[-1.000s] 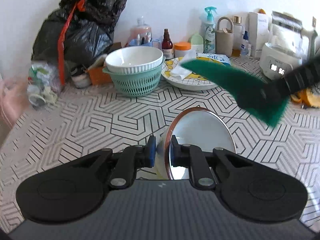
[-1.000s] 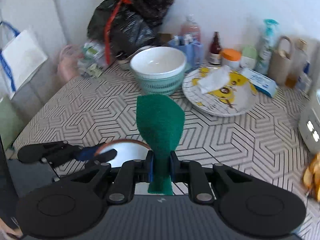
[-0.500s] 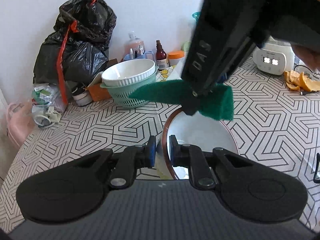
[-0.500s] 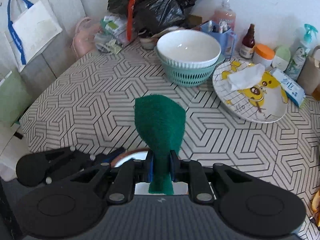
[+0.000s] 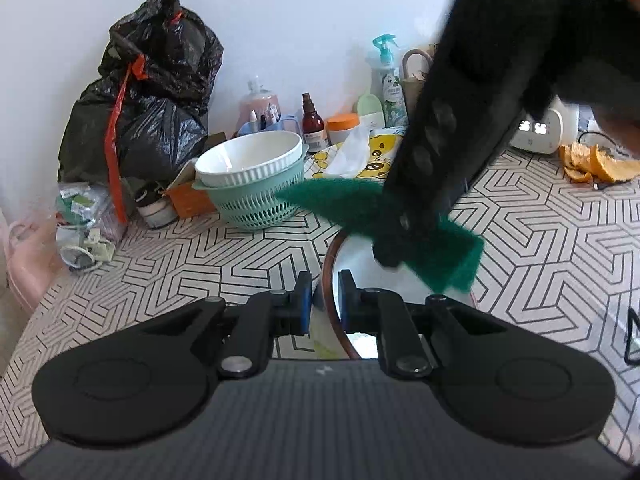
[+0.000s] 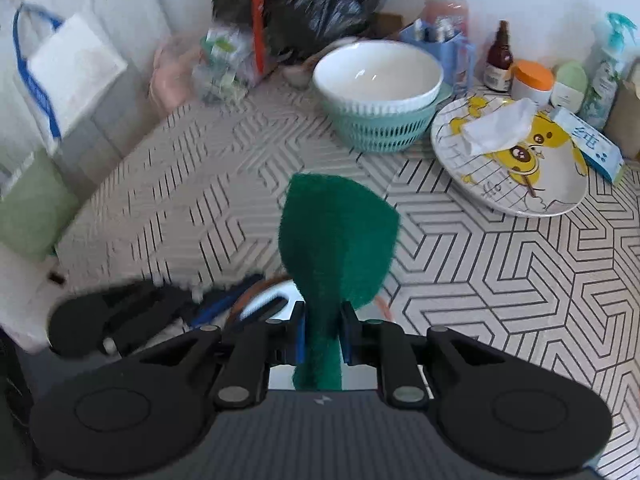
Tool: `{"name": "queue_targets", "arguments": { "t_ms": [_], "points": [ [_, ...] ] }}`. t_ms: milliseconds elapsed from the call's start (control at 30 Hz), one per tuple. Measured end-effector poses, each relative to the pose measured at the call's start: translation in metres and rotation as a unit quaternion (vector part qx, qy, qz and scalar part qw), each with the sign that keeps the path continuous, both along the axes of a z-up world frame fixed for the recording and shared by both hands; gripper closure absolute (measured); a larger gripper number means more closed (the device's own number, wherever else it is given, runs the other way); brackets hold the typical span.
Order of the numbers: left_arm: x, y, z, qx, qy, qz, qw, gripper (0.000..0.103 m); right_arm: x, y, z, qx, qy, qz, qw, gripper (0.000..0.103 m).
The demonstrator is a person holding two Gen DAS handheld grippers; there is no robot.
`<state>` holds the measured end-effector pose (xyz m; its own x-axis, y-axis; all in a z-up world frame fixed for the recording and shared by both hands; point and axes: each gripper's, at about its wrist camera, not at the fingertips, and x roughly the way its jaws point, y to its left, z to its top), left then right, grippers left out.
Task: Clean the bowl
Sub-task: 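Lift and tilt the bowl with the left tool while the right tool brings the pad over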
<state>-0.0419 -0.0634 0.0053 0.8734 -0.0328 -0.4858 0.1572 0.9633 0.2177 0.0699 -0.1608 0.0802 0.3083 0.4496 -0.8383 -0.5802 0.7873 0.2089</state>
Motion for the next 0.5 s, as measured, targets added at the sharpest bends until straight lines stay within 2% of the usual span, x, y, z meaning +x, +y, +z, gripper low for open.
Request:
{"name": "queue_targets", "arguments": {
  "t_ms": [167, 500],
  "points": [
    [-0.003, 0.0, 0.001, -0.014, -0.006, -0.003, 0.9999, 0.09, 0.018, -0.005, 0.013, 0.035, 0.018, 0.0, 0.999, 0.087],
    [-0.002, 0.001, 0.001, -0.015, 0.0, -0.006, 0.9999, 0.09, 0.03, 0.012, 0.008, 0.013, 0.027, 0.012, 0.999, 0.087]
  ]
}}
